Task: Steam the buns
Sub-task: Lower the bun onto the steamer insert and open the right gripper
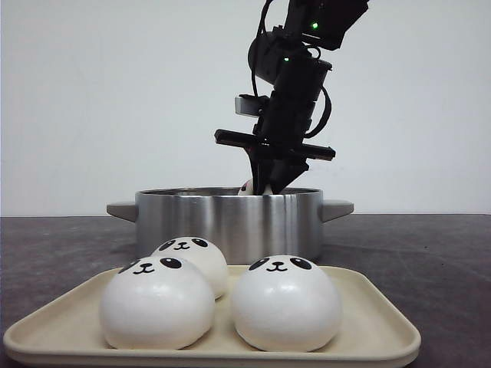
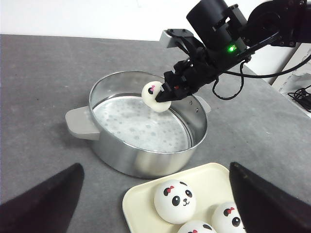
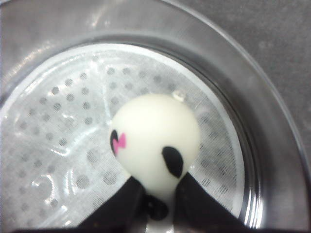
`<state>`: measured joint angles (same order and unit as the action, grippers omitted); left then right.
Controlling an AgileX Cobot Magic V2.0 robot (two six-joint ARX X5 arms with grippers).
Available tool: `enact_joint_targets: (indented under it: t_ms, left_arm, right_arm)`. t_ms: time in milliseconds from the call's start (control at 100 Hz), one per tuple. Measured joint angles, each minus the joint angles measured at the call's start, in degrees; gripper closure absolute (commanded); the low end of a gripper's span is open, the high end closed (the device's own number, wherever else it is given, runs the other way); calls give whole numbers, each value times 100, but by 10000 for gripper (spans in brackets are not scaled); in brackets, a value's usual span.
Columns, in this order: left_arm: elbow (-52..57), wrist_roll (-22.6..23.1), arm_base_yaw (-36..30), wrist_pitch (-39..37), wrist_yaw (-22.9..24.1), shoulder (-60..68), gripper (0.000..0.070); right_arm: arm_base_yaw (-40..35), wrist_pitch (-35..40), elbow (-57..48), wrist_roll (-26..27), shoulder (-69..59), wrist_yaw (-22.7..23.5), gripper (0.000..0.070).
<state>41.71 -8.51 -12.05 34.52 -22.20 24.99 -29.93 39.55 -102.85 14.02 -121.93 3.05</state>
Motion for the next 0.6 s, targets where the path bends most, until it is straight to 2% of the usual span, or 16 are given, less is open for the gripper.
enact_joint_targets:
  t_ms: [90,140,340,510,550,600]
  left_arm:
    - [0,0,0,0,2,0,114]
    - [0,0,0,0,2,0,114]
    - [0,0,0,0,2,0,114]
    - [0,0,-2,48,2,0,115]
    - [0,0,-2,136,2,0,117]
    - [0,0,-2,271,2,0,129]
  right_arm:
    - [0,136,0,15,-55,-2,413]
    - [7,157,0,26,-74,-4,346]
    - [4,127,-2,127,-79,-4,324]
    - [4,83,-35,164,-79,46,342]
    - [4,111,-92,173,-79,118,414]
    - [4,173,-184,186,-39,216,593]
